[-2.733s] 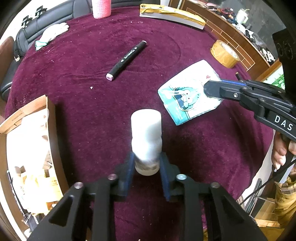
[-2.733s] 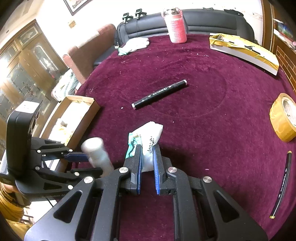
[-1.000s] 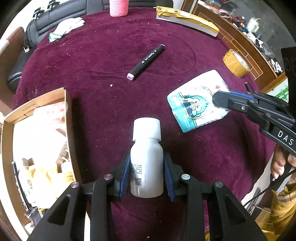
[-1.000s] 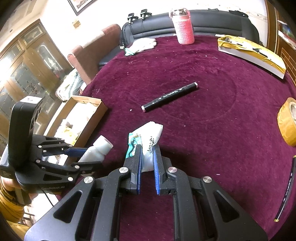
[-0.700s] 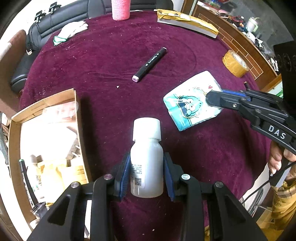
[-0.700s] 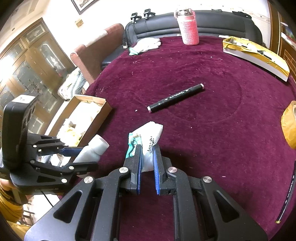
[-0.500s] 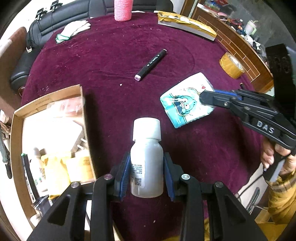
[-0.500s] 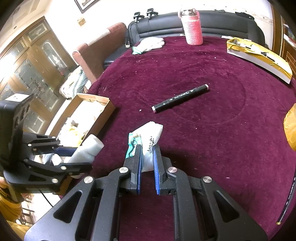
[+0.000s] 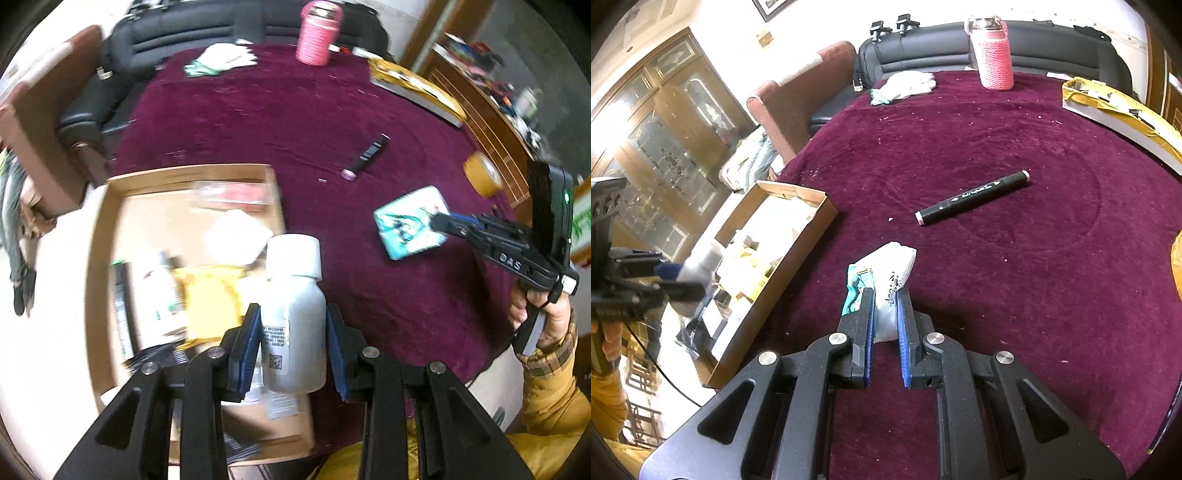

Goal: Organize objects
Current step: 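Carry the white bottle and teal packet over the cardboard tray with both grippers, then lower the bottle into the tray with the left gripper while the right gripper drops the packet there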

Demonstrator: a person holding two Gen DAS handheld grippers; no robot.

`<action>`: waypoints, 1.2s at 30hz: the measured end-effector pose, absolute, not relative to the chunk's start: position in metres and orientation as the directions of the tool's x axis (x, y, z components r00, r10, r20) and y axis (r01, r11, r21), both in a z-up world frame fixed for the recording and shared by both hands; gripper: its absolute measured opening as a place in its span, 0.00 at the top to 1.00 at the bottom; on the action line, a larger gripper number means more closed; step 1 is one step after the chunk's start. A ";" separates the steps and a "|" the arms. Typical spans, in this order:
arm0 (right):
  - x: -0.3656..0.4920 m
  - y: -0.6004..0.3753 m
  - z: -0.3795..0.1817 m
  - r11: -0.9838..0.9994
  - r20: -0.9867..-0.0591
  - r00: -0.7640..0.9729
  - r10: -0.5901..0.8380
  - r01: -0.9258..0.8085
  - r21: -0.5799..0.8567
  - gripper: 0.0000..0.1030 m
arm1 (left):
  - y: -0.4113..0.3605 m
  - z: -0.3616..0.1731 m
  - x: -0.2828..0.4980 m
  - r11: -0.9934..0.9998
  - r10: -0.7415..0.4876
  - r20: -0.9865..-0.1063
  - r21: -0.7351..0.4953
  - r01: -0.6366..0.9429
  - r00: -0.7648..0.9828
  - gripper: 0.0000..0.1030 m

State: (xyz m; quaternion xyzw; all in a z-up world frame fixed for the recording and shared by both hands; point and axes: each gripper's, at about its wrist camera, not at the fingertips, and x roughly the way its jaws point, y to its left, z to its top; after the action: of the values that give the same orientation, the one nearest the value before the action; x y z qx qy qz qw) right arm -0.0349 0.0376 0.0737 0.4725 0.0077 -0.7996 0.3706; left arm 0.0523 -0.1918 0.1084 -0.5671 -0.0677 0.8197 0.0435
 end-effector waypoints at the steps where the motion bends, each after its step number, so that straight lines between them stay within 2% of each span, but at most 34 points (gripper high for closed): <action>1: -0.035 0.037 0.074 -0.724 -0.761 -0.277 -0.586 0.601 0.339 0.90 | -0.199 0.109 0.054 -0.987 0.138 -0.924 -0.156 0.024 -0.358 0.67; 8: -0.035 0.028 0.074 -0.712 -0.760 -0.265 -0.593 0.614 0.342 0.90 | -0.255 0.107 0.061 -0.976 0.052 -0.928 -0.125 0.177 -0.370 0.67; 15: -0.034 0.012 0.076 -0.693 -0.755 -0.247 -0.607 0.631 0.350 0.90 | -0.279 0.094 0.063 -0.966 0.008 -0.931 -0.102 0.239 -0.365 0.67; 27: -0.019 -0.044 0.095 -0.627 -0.736 -0.209 -0.644 0.696 0.351 0.89 | -0.311 0.047 0.040 -0.946 0.047 -0.949 -0.142 0.291 -0.311 0.67; 36: -0.014 -0.086 0.100 -0.585 -0.740 -0.177 -0.649 0.738 0.336 0.89 | -0.321 0.039 0.044 -0.941 0.056 -0.952 -0.151 0.302 -0.302 0.67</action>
State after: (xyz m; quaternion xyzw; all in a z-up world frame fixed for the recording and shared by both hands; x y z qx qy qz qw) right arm -0.0144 -0.0864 0.1002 0.4543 0.0493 -0.7654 0.4531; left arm 0.0437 -0.3210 0.0389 -0.5857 -0.1530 0.7922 -0.0778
